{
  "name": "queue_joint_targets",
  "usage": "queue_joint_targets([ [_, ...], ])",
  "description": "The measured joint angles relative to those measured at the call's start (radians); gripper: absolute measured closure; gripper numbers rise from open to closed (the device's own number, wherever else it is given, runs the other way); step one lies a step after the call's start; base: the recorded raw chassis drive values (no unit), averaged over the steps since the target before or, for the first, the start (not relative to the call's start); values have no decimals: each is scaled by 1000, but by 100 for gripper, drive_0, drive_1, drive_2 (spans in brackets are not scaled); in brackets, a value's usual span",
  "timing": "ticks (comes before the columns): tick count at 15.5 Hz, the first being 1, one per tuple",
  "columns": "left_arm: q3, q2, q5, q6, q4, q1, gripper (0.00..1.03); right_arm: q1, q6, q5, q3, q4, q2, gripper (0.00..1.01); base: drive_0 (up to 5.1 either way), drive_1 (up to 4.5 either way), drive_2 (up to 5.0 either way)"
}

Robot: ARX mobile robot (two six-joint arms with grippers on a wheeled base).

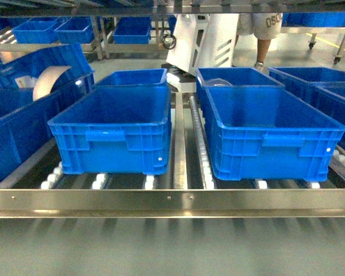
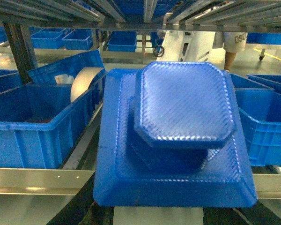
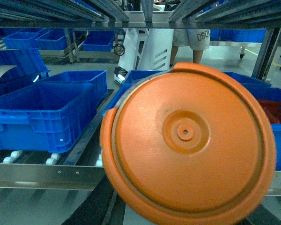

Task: Sort blue parts and orange caps into right shelf containers

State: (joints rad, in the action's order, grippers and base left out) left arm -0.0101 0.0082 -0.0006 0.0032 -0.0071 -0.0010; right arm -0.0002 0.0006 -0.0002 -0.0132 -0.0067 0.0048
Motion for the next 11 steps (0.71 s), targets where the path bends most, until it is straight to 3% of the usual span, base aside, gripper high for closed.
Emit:
queue_joint_targets([
  [11, 0, 0, 0, 0, -1, 0, 61, 0, -1, 0, 0, 0, 0, 61, 0, 0, 0],
])
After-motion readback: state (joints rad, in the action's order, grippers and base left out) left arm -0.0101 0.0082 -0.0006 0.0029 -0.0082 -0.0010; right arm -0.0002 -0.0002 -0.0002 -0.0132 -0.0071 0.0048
